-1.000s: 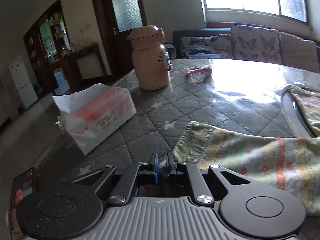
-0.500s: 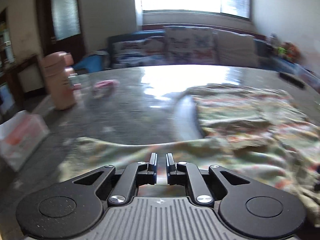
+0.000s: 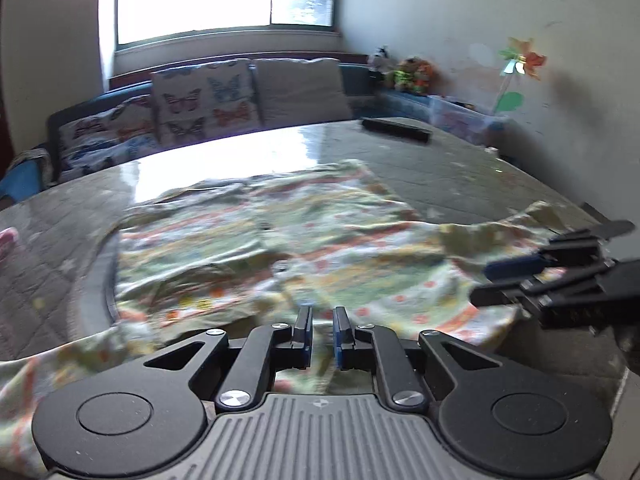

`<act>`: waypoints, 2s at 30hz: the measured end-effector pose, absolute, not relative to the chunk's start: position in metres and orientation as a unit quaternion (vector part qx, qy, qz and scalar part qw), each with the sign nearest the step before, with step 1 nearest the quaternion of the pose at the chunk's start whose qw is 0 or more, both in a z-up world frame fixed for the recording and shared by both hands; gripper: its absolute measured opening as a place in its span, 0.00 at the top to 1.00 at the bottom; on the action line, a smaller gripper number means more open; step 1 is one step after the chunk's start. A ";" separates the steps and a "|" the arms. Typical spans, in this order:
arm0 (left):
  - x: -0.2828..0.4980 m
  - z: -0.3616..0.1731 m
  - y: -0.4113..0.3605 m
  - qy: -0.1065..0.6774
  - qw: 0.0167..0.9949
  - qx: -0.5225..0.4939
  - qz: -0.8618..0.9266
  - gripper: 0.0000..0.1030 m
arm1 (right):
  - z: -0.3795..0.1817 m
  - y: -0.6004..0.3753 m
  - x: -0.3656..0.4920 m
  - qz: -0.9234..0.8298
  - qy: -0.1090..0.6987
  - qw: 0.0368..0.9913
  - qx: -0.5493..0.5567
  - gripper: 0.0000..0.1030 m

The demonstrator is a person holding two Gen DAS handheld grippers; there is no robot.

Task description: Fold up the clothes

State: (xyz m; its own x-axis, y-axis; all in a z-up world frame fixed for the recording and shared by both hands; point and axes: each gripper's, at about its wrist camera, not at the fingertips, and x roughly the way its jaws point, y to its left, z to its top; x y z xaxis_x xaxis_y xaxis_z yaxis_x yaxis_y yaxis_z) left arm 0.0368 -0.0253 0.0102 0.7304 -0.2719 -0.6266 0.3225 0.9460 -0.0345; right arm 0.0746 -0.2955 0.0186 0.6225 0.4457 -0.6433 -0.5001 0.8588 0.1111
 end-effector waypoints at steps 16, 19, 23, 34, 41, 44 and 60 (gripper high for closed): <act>0.033 -0.012 -0.068 0.353 0.898 0.085 -0.247 0.89 | -0.003 -0.413 0.137 0.019 0.346 0.938 -0.029 0.65; 0.033 -0.014 -0.069 0.354 0.897 0.089 -0.250 0.89 | -0.009 -0.422 0.145 0.010 0.342 0.939 -0.032 0.67; 0.033 -0.016 -0.070 0.354 0.895 0.095 -0.252 0.88 | -0.012 -0.425 0.152 -0.005 0.334 0.942 -0.040 0.67; 0.031 -0.010 -0.072 0.346 0.897 0.107 -0.253 0.78 | 0.007 -0.440 0.119 -0.017 0.323 0.946 -0.015 0.65; 0.028 0.009 -0.070 0.319 0.908 0.113 -0.246 0.71 | -0.001 -0.464 0.099 -0.057 0.333 0.941 0.021 0.65; 0.032 0.012 -0.071 0.316 0.911 0.114 -0.239 0.70 | -0.004 -0.468 0.093 -0.059 0.334 0.940 0.045 0.65; 0.050 0.004 -0.103 0.322 0.903 0.135 -0.250 0.66 | -0.005 -0.468 0.097 -0.066 0.323 0.942 0.059 0.92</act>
State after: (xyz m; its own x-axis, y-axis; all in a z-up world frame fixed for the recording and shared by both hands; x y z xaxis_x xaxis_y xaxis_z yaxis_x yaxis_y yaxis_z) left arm 0.0497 -0.1028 0.0035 0.6675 -0.3655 -0.6487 0.5387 0.8385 0.0819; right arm 0.0968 -0.4675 -0.0054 0.7826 -0.0861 -0.6165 0.1626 0.9843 0.0689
